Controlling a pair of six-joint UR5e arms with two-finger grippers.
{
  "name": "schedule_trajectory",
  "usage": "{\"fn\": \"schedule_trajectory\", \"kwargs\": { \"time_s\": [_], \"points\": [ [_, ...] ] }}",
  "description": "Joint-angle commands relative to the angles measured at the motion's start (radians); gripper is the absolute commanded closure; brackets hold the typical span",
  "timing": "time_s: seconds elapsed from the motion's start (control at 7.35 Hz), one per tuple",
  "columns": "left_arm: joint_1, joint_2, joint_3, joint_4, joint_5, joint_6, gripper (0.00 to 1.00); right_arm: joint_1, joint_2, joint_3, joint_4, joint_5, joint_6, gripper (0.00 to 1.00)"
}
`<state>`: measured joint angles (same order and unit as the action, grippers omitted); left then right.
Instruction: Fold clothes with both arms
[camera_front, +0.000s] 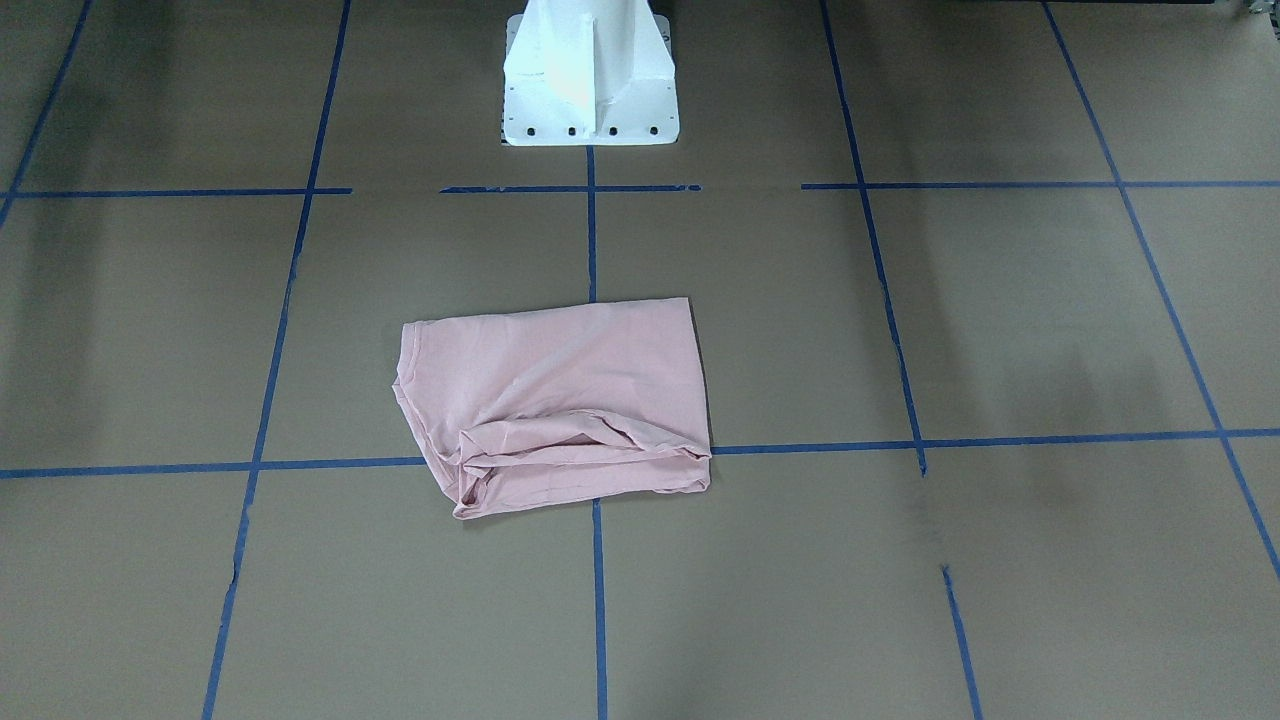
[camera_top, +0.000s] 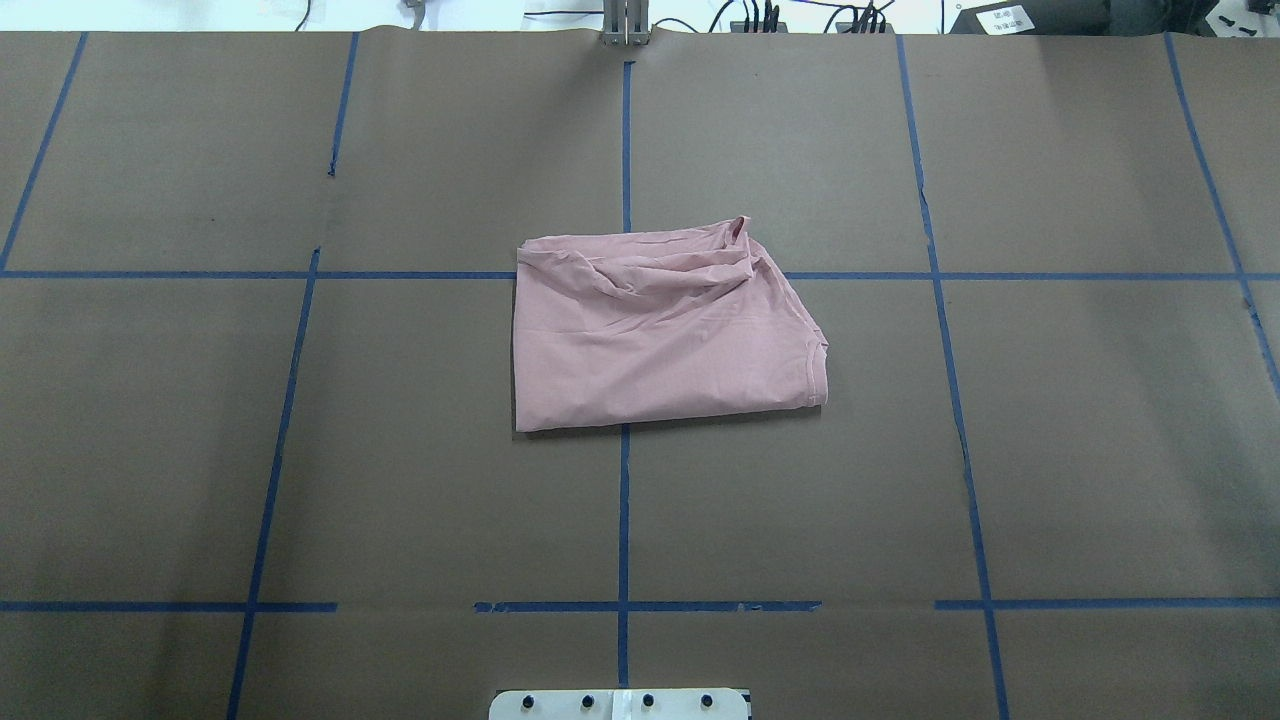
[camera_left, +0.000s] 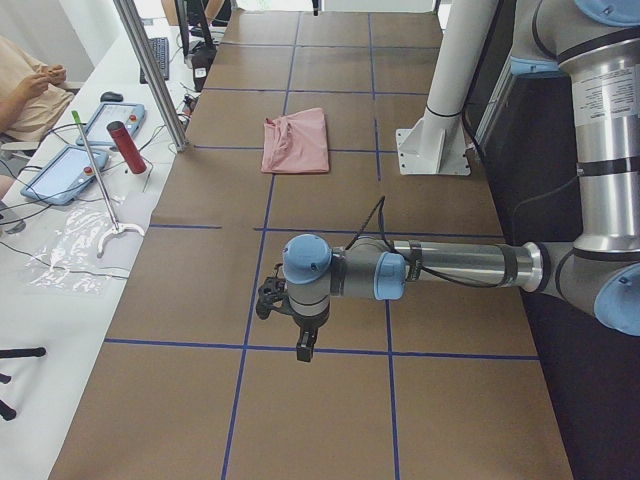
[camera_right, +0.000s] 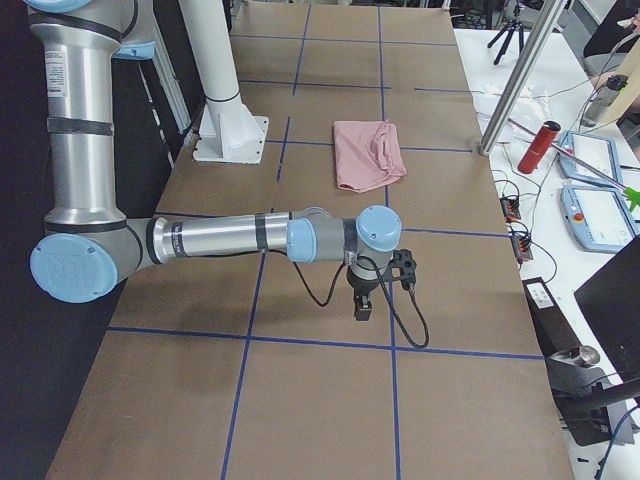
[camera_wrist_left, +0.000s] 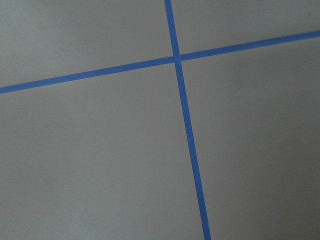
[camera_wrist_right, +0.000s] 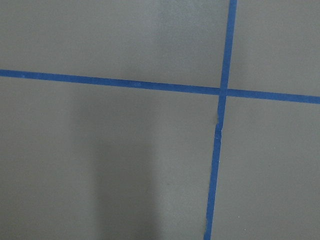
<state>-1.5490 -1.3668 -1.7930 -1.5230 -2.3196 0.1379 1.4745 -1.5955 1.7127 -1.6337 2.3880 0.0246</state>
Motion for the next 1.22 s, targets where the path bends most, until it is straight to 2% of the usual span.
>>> {"fn": "schedule_trajectory", "kwargs": {
  "time_s": [0.0,0.41,1.09],
  "points": [
    [-0.011,0.008,-0.005,0.037,-0.001,0.0,0.0,0.0,-0.003,0.004,0.0,0.0,0.0,0.0],
    [-0.081,0.008,-0.003,0.038,0.0,0.0,0.0,-0.002,-0.003,0.004,0.0,-0.003,0.0,0.0],
    [-0.088,-0.015,-0.006,0.034,-0.003,-0.004,0.0,-0.005,-0.001,0.004,0.006,-0.001,0.001,0.0]
  ]
}}
